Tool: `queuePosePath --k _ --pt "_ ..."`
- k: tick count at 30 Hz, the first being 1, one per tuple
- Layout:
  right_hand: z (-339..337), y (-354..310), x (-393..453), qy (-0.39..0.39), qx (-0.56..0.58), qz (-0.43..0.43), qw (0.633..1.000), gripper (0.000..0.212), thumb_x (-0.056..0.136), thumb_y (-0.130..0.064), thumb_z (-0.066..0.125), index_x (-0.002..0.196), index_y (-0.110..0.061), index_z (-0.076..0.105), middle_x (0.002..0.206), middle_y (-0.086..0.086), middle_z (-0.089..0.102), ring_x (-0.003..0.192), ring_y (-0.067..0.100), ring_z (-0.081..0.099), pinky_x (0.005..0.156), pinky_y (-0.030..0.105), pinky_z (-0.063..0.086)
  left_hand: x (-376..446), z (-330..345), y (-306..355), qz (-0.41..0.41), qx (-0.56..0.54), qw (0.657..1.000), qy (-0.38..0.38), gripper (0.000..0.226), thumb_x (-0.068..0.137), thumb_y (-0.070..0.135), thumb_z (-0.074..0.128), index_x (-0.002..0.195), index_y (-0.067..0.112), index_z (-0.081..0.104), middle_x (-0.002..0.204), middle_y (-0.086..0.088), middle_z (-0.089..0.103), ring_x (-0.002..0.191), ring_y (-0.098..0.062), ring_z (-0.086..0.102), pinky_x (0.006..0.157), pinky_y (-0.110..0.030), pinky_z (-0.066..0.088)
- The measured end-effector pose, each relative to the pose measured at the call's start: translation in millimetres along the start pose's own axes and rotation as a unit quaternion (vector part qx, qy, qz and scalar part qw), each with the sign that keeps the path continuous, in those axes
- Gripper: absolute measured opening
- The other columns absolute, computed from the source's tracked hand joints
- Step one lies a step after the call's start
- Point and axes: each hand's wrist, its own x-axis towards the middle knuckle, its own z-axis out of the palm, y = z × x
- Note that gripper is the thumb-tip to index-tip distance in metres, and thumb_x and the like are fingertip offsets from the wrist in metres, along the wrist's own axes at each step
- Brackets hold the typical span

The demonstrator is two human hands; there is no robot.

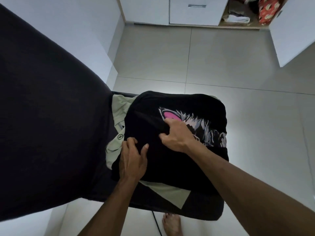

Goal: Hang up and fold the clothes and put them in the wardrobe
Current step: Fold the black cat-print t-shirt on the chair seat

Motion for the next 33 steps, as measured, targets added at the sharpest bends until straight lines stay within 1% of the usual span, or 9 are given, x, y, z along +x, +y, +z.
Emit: queuePosePath --k 6,8,12,15,18,23,25,28,33 --pt "-24.6 5.0 12.2 -0.156 0.250 0.079 0.952 0.029 0.084 -0.005 0.075 0.103 -0.012 0.054 0.107 0.002 0.064 0.093 0.018 0.065 0.080 0.032 0.059 6.2 -0.6 -9.7 0.007 -0.007 1.000 0.001 0.036 0.094 0.045 0.059 0.111 0.016 0.046 0.108 0.002 0.043 0.088 -0.015 0.050 0.067 -0.029 0.040" --pt "-35.7 11.3 17.8 -0.097 0.271 0.082 0.954 0.039 0.078 0.003 0.078 0.103 -0.015 0.055 0.116 0.007 0.063 0.094 0.022 0.065 0.072 0.030 0.059 6.3 -1.2 -8.6 0.004 -0.009 1.000 -0.001 0.035 0.094 0.044 0.059 0.110 0.016 0.046 0.108 0.002 0.043 0.088 -0.015 0.049 0.067 -0.029 0.039" --pt "-48.7 27.5 23.8 0.082 0.357 0.099 0.925 0.053 0.067 0.006 0.085 0.102 -0.020 0.056 0.102 0.013 0.060 0.079 0.024 0.062 0.063 0.035 0.057 6.7 -4.9 -5.1 -0.002 -0.009 1.000 -0.010 0.037 0.093 0.046 0.060 0.110 0.018 0.044 0.109 0.001 0.044 0.090 -0.017 0.052 0.062 -0.023 0.036" --pt "-46.3 38.0 22.4 0.083 0.300 0.123 0.942 0.071 0.060 -0.008 0.093 0.116 -0.025 0.052 0.102 0.008 0.067 0.088 0.024 0.070 0.074 0.039 0.061 13.0 -10.7 11.1 -0.049 -0.003 0.999 -0.006 0.050 0.089 0.062 0.055 0.115 0.021 0.042 0.115 0.001 0.047 0.097 -0.016 0.051 0.070 -0.030 0.042" --pt "-41.0 42.7 22.0 0.067 0.252 0.163 0.952 0.086 0.059 -0.021 0.097 0.130 -0.025 0.049 0.108 0.006 0.065 0.098 0.023 0.069 0.084 0.044 0.061 34.4 -12.1 34.6 -0.010 0.044 0.998 0.042 0.062 0.090 0.065 0.051 0.129 0.017 0.046 0.129 -0.004 0.048 0.120 -0.022 0.045 0.094 -0.040 0.043" --pt "-35.7 35.4 25.4 0.081 0.241 0.181 0.950 0.066 0.066 -0.014 0.093 0.123 -0.015 0.060 0.093 -0.001 0.064 0.094 0.020 0.068 0.091 0.041 0.058 95.8 -10.8 52.1 -0.126 -0.007 0.989 -0.072 0.055 0.076 0.064 0.071 0.115 0.027 0.058 0.135 -0.002 0.047 0.133 -0.026 0.038 0.110 -0.047 0.037" --pt "-32.6 34.8 26.1 0.089 0.254 0.181 0.946 0.061 0.066 -0.008 0.092 0.120 -0.011 0.063 0.085 -0.001 0.066 0.090 0.020 0.070 0.092 0.040 0.058 107.9 -7.6 46.4 -0.152 -0.089 0.982 -0.061 0.051 0.065 0.059 0.079 0.103 0.033 0.056 0.129 0.001 0.057 0.124 -0.025 0.050 0.107 -0.048 0.042" --pt "-30.9 35.8 24.6 0.100 0.259 0.175 0.945 0.052 0.067 -0.007 0.090 0.113 -0.011 0.068 0.080 -0.001 0.070 0.087 0.018 0.072 0.091 0.037 0.059 113.4 -6.3 42.1 -0.159 -0.117 0.979 -0.058 0.062 0.061 0.050 0.085 0.111 0.030 0.053 0.118 0.004 0.062 0.116 -0.023 0.058 0.105 -0.047 0.045" --pt "-32.6 35.9 20.7 0.116 0.248 0.143 0.951 0.022 0.077 -0.019 0.085 0.092 -0.020 0.070 0.087 0.001 0.074 0.084 0.015 0.072 0.087 0.035 0.060 118.9 -13.0 52.6 -0.143 -0.194 0.966 -0.091 0.025 0.066 0.030 0.088 0.077 0.023 0.067 0.090 0.000 0.073 0.095 -0.023 0.069 0.088 -0.041 0.058"
